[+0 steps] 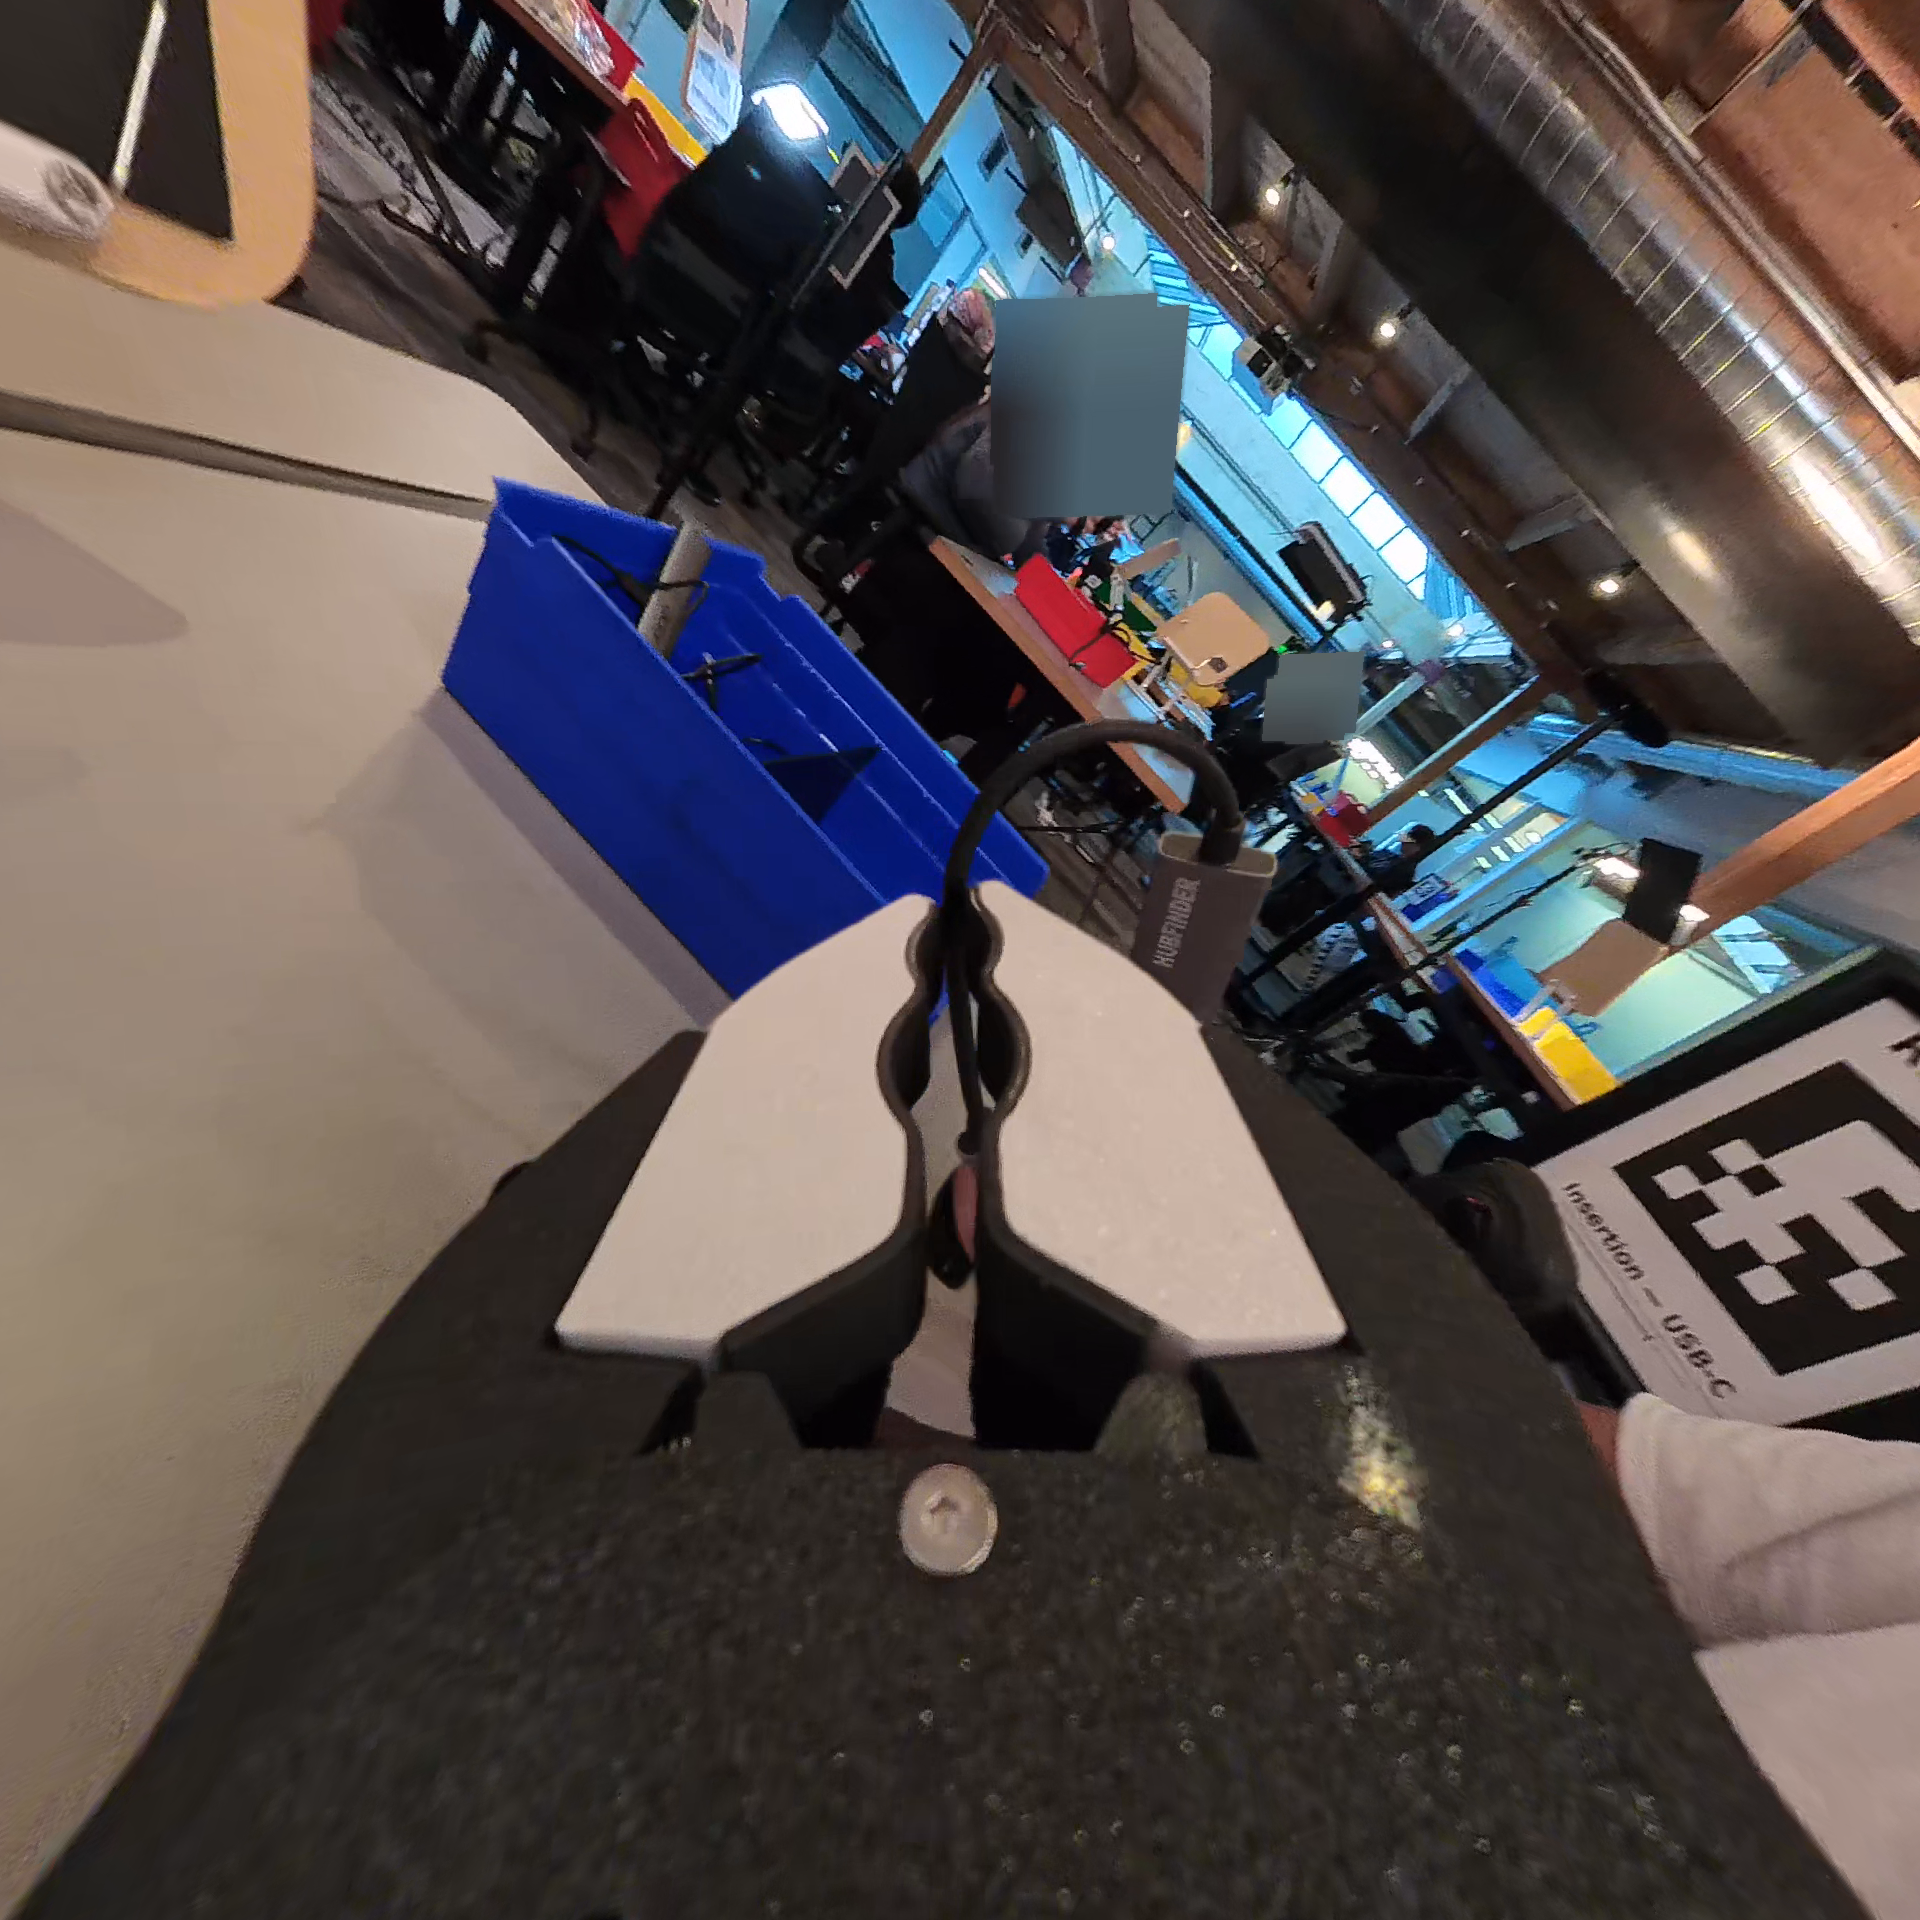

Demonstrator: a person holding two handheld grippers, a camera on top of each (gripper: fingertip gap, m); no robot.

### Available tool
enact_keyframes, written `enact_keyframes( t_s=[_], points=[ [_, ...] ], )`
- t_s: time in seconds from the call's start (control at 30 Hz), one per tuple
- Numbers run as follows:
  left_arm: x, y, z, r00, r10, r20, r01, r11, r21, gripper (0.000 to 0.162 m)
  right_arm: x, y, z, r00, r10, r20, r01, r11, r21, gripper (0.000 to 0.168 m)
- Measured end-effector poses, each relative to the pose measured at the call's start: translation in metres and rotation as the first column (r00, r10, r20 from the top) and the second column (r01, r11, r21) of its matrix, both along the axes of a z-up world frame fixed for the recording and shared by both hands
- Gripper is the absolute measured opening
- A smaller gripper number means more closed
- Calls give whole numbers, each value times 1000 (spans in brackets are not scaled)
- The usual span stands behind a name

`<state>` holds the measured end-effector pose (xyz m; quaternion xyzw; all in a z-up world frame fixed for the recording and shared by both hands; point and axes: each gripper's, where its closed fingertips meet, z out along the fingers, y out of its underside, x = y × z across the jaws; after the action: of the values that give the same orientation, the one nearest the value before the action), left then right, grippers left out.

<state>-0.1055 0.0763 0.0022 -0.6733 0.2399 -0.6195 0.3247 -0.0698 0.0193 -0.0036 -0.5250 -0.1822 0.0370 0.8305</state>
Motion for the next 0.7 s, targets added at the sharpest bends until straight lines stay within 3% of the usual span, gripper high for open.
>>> enact_keyframes(
  t_s=[0.23,0.7],
  points=[
    [-1,1,-13,997,-48,57,56,988,-141,2,5,-3,-2,997,-1,81,-2,999,33,16],
    [9,-11,-17,980,-124,156,160,956,-244,2,4,-5,-5,994,11,109,-16,999,46,12]
  ],
)
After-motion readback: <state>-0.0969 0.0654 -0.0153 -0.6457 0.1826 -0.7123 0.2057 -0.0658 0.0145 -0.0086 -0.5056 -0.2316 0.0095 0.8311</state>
